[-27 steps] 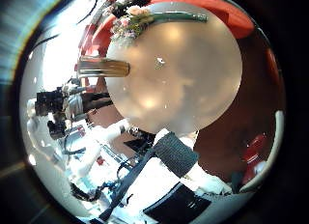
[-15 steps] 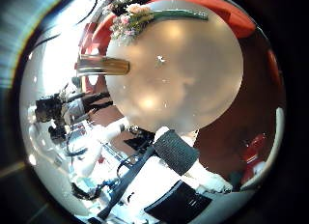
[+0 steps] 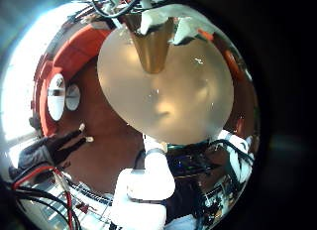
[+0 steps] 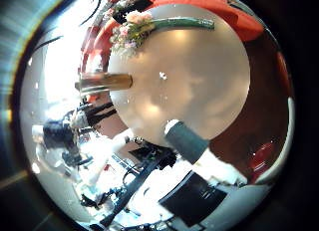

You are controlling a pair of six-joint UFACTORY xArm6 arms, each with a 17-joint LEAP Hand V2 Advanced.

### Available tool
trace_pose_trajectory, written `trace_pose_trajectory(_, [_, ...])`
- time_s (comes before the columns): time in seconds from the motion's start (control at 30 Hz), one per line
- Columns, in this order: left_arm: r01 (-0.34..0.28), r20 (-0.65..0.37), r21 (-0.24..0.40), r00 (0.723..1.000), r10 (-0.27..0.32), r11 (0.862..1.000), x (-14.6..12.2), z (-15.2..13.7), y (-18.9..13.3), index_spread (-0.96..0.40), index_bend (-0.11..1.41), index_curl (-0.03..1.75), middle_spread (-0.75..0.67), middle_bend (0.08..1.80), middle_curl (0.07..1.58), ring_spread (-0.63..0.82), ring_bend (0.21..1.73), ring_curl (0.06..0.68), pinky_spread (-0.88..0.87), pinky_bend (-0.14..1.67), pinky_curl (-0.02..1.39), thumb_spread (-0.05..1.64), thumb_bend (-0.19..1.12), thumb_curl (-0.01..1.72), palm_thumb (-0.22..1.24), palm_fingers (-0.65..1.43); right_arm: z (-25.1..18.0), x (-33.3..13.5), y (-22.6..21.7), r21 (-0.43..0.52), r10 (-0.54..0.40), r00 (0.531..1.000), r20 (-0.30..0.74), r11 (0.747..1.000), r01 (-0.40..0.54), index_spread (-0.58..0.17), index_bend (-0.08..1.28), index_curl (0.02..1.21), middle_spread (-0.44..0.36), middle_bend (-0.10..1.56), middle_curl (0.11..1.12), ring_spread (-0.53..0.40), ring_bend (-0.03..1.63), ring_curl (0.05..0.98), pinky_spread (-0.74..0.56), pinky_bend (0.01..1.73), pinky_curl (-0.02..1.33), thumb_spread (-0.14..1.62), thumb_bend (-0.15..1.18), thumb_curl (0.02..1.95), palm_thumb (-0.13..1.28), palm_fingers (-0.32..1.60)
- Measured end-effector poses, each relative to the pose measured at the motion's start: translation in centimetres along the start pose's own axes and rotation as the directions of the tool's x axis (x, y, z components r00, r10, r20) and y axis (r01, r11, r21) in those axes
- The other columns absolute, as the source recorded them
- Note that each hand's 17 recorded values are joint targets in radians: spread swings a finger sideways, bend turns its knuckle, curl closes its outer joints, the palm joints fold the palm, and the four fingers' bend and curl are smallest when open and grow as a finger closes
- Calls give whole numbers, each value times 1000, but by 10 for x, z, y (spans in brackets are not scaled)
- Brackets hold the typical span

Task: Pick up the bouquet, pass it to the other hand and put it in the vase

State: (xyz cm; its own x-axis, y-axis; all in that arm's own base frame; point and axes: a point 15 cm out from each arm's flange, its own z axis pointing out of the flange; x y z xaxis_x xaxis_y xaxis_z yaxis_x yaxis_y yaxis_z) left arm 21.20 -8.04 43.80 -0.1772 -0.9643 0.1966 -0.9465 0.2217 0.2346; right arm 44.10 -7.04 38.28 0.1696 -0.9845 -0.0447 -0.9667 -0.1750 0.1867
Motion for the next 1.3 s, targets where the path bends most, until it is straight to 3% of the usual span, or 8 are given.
trace_pose_trajectory(0.13, [-38, 3, -16, 999, 39, 999, 0, 8, -1, 60, 165, 306, 477, 205, 341, 606, 507, 204, 570, 206, 314, 1064, -23, 305, 237, 26, 9, 13, -54, 113, -22, 999, -33, 993, 25, -251, 156, 245, -4, 305, 369, 61, 543, 284, 367, 440, 302, 1110, -19, 383, 594, 222])
trace_pose_trajectory(0.27, [-62, 11, -42, 998, 62, 997, -5, 19, 6, 60, 164, 307, 477, 203, 342, 607, 499, 202, 571, 198, 312, 1065, -24, 303, 239, 26, 29, 12, -92, 161, -26, 1000, -12, 987, 27, -251, 177, 260, -2, 294, 367, 58, 543, 280, 364, 440, 297, 1108, -30, 392, 530, 247])
trace_pose_trajectory(0.43, [-88, 29, -56, 996, 90, 995, -10, 25, 8, 60, 164, 307, 477, 200, 342, 608, 495, 201, 571, 196, 311, 1072, -24, 301, 242, 29, 33, 14, -157, 331, -15, 1000, -11, 944, 18, -283, 167, 281, -68, 323, 373, 17, 593, 282, 353, 429, 282, 1108, -40, 399, 454, 383])
trace_pose_trajectory(0.53, [-90, 35, -57, 995, 92, 994, -10, 26, 12, 59, 167, 308, 477, 199, 342, 612, 491, 201, 571, 196, 310, 1075, -23, 300, 244, 29, 50, 0, -177, 331, -18, 1000, -1, 943, 18, -287, 148, 273, -51, 344, 379, -1, 648, 292, 342, 447, 281, 1134, -44, 379, 381, 427])
trace_pose_trajectory(0.63, [-93, 47, -25, 994, 94, 995, -10, 18, 9, 60, 167, 310, 477, 198, 342, 615, 488, 201, 571, 195, 310, 1075, -22, 302, 249, 30, 62, -11, -206, 376, -27, 999, -20, 926, 33, -289, 161, 272, -36, 362, 383, -28, 701, 300, 306, 480, 281, 1152, -36, 357, 318, 477])
trace_pose_trajectory(0.8, [-105, 51, -14, 993, 105, 994, -7, 14, 17, 60, 168, 312, 477, 198, 342, 611, 486, 201, 570, 193, 307, 1078, -23, 302, 254, 34, 96, -22, -233, 371, -45, 998, -34, 927, 55, -299, 218, 300, -12, 373, 383, -45, 710, 290, 292, 491, 269, 1179, -39, 319, 218, 540])
trace_pose_trajectory(0.9, [-110, 55, -16, 992, 111, 994, -6, 15, 19, 60, 169, 314, 477, 197, 342, 610, 484, 202, 570, 193, 305, 1079, -23, 302, 254, 36, 110, -26, -252, 399, -51, 998, -46, 915, 65, -303, 252, 322, 0, 389, 384, -40, 705, 280, 299, 469, 251, 1190, -32, 300, 172, 575])
trace_pose_trajectory(1.3, [-131, 58, -27, 990, 132, 991, -4, 20, 32, 60, 170, 321, 476, 196, 340, 610, 479, 202, 570, 193, 301, 1089, -22, 302, 259, 38, 139, -7, -257, 358, -7, 994, -112, 933, 47, -311, 236, 354, -6, 468, 389, -81, 743, 249, 303, 439, 188, 1206, -22, 267, 119, 688])
